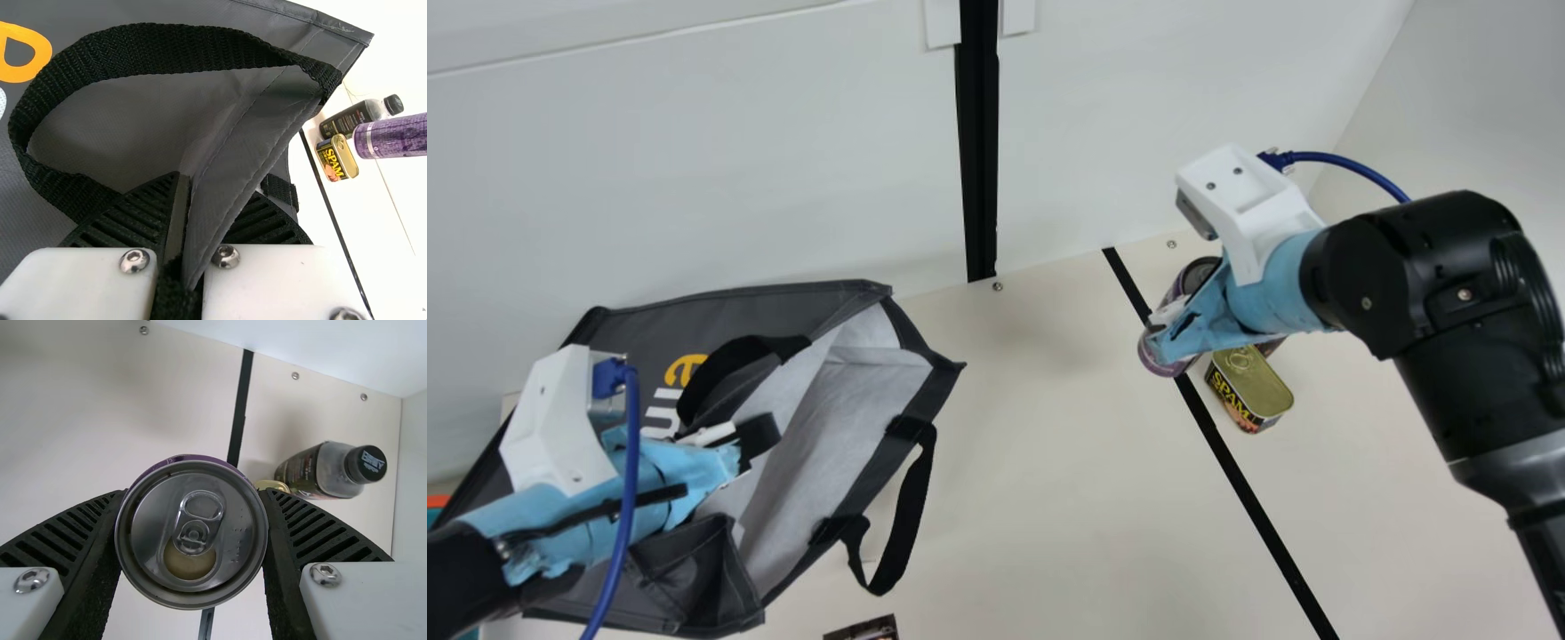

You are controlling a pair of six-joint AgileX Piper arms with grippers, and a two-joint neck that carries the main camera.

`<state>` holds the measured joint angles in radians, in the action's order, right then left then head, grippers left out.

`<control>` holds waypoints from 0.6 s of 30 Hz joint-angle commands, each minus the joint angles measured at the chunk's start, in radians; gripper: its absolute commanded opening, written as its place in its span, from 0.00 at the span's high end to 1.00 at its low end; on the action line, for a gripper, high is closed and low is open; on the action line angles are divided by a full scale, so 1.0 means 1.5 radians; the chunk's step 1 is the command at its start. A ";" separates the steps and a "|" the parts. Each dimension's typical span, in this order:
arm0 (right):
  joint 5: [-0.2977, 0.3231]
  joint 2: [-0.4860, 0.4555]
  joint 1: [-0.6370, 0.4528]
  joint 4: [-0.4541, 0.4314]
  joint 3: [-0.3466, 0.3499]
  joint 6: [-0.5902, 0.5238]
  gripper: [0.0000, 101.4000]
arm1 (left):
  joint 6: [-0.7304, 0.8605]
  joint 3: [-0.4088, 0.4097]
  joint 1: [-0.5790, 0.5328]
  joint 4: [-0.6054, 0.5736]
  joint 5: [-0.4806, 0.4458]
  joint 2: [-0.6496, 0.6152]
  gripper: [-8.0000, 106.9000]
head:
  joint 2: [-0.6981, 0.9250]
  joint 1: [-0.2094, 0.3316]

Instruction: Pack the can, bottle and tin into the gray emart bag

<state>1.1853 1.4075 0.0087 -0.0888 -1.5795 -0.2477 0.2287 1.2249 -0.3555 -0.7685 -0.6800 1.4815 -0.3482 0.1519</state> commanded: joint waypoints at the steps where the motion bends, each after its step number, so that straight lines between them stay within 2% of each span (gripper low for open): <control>1: 0.000 0.001 0.011 0.001 -0.003 -0.001 1.00 | 0.000 0.000 0.000 0.000 0.000 0.000 0.84 | -0.001 0.015; 18: 0.014 0.003 0.094 0.041 -0.014 -0.018 1.00 | 0.000 0.000 0.000 0.000 0.000 0.000 0.84 | -0.001 0.015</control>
<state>1.2046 1.4118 0.1452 -0.0304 -1.5992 -0.2735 0.2287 1.2249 -0.3555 -0.7685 -0.6800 1.4815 -0.3482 0.1503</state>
